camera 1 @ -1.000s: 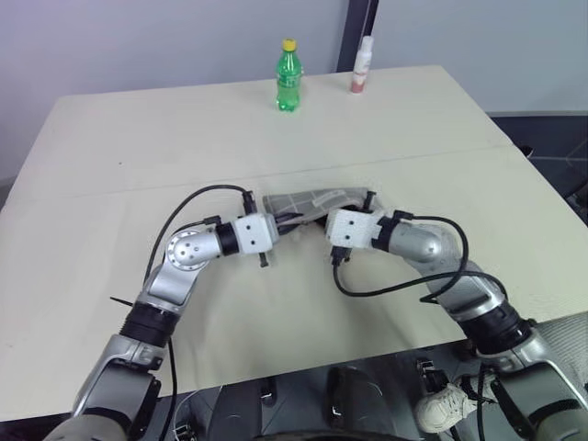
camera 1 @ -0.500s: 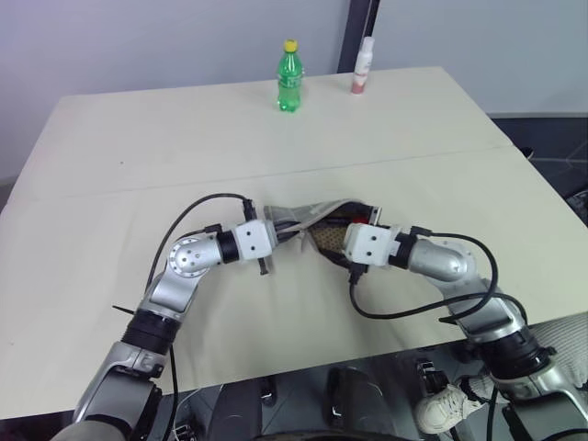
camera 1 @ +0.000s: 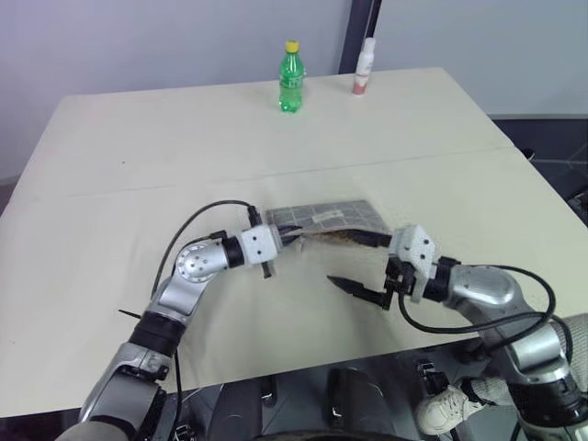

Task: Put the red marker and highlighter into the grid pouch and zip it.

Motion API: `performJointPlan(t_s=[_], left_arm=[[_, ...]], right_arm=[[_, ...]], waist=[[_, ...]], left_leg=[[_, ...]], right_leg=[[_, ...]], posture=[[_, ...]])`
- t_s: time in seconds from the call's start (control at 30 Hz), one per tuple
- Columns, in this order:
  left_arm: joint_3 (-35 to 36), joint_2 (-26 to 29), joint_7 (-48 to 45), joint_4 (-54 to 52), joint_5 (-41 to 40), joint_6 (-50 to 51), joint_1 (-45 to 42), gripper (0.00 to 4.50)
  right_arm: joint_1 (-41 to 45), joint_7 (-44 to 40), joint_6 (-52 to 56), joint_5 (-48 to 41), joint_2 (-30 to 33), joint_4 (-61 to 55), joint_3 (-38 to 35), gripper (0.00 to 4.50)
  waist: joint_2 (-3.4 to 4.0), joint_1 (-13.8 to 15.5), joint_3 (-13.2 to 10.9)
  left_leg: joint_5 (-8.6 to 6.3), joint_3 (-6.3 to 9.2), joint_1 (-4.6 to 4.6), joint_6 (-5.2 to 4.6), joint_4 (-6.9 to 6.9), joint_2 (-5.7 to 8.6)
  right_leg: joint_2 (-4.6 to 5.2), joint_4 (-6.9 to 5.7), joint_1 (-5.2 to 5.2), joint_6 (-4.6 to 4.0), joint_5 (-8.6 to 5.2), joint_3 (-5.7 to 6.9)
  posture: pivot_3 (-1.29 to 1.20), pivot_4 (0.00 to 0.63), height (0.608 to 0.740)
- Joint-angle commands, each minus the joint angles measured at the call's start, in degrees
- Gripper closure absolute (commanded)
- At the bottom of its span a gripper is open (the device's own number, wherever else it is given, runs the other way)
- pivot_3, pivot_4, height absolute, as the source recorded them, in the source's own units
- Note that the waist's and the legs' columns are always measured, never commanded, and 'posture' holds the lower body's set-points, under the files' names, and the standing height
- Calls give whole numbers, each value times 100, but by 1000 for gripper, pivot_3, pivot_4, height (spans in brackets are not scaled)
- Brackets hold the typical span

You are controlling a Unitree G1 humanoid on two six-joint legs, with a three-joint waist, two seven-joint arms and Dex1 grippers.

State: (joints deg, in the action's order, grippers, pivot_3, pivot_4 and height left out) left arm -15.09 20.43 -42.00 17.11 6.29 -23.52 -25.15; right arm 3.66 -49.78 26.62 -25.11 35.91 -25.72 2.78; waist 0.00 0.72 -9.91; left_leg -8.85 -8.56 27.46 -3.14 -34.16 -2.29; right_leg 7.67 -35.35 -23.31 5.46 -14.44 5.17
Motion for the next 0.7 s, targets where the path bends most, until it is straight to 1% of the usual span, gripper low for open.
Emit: performJointPlan(t_s=[0.03,0.1,0.17,0.27,0.43,0.6,0.67,0.7], left_arm=[[-223,-41,327,97,481,-451,-138,4500],[-293,-41,498,216,722,-590,-211,4500],[-309,-38,518,271,707,-696,-258,4500],[-343,-32,584,326,772,-830,-336,4500],[-461,35,877,416,1195,-1161,-497,4500],[-507,80,1157,617,1456,-1358,-642,4500],[-515,74,1190,654,1467,-1379,-667,4500],[-520,74,1200,667,1472,-1391,-672,4500]], right_arm=[[-88,313,306,-54,-411,150,370,66],[53,666,432,141,-712,402,518,66],[326,1086,404,459,-943,675,565,66],[603,1247,416,711,-1113,934,776,66],[958,1504,543,460,-1708,1115,597,66],[1133,1512,682,296,-1954,1172,583,66],[1141,1513,681,340,-1964,1198,612,566],[1133,1512,682,360,-1960,1196,630,887]], waist=[[-3,2,2],[-3,4,2],[-3,-3,2],[-2,4,2],[-2,5,2],[-2,-3,2],[-2,-4,2],[-2,-3,2]], left_leg=[[0,0,0,0,0,-1],[0,0,0,1,1,-5],[0,-3,4,1,2,-4],[0,-16,6,1,2,-8],[0,-29,7,2,24,-12],[0,-44,8,2,25,-20],[0,-45,8,2,25,-22],[0,-46,8,2,25,-22]], right_leg=[[0,0,-1,0,0,0],[-2,1,-1,-1,0,1],[-1,1,-6,-2,1,1],[1,2,-13,-12,9,1],[1,10,-26,-12,9,1],[-1,7,-34,-11,10,1],[-1,4,-37,-11,10,1],[-1,4,-37,-11,10,1]], posture=[[0,150,740],[0,150,740],[0,150,740],[0,150,740],[0,150,740],[0,150,740],[0,150,740],[0,150,740]])
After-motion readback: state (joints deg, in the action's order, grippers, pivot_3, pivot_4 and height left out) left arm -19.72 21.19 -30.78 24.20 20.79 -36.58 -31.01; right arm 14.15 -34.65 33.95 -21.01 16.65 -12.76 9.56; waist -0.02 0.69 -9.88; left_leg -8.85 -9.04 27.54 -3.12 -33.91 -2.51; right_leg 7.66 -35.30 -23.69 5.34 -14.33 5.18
